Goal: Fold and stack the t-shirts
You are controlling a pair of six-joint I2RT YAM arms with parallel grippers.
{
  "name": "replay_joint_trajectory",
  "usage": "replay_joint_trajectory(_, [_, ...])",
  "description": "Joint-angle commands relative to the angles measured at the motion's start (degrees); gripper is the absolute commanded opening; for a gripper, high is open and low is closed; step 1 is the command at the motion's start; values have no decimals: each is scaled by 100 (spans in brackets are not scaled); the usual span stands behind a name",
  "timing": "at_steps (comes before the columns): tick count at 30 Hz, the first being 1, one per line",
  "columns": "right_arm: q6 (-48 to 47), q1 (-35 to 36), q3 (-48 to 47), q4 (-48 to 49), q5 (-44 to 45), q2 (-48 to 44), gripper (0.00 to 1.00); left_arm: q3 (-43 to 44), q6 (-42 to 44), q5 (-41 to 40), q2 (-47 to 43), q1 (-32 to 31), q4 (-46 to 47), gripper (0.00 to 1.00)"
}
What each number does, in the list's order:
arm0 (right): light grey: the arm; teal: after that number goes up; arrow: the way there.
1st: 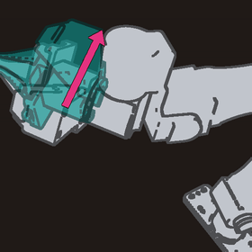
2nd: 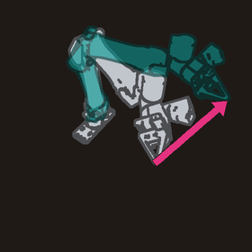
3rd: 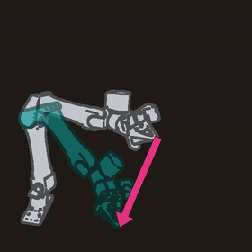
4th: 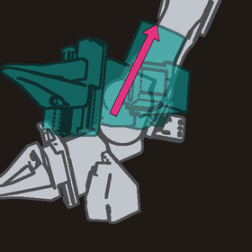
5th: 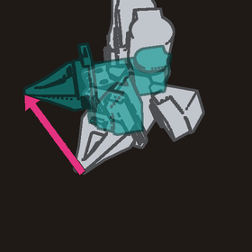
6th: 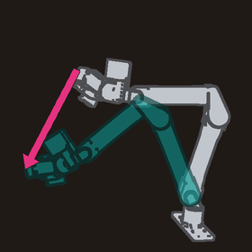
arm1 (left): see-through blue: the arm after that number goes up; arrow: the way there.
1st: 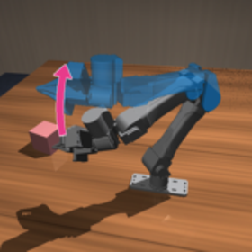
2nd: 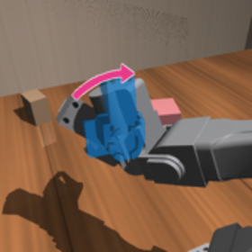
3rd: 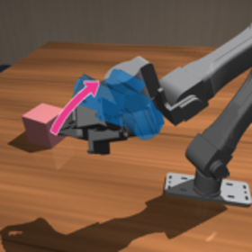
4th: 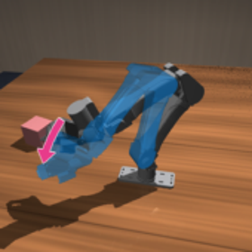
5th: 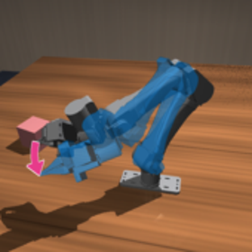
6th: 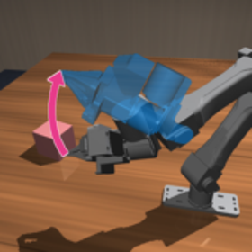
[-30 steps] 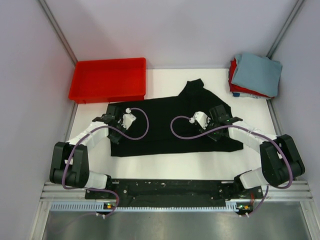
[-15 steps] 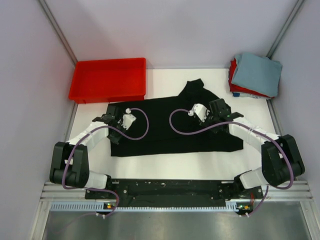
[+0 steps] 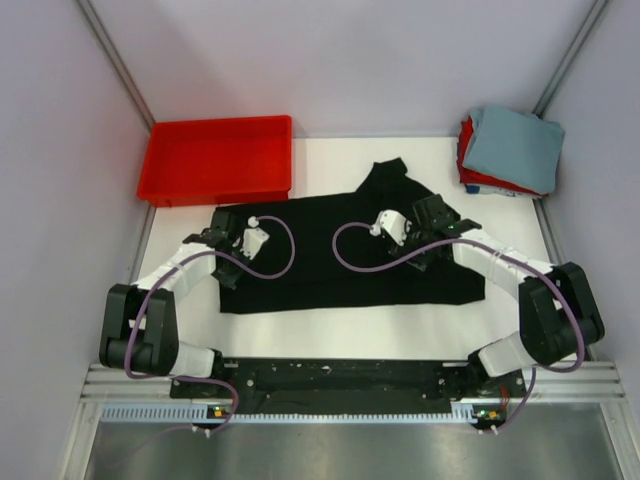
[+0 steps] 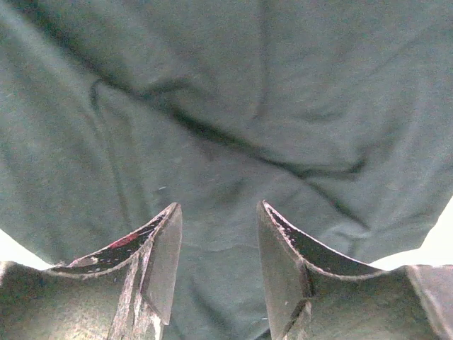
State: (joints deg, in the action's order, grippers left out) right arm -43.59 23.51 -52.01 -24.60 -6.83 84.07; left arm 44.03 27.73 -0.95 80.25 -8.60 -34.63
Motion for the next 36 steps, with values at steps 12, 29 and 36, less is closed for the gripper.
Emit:
replay_joint_trajectory(12, [448, 31, 51, -353, -381, 716, 39, 150, -13, -19, -9, 43, 27, 0])
replay_joint_trajectory(29, [554, -118, 33, -370, -117, 321, 24, 79, 31, -89, -27, 51, 79, 0])
replay_joint_trajectory(36, [580, -127, -55, -396, -55, 233, 0, 88, 31, -89, 8, 51, 79, 0])
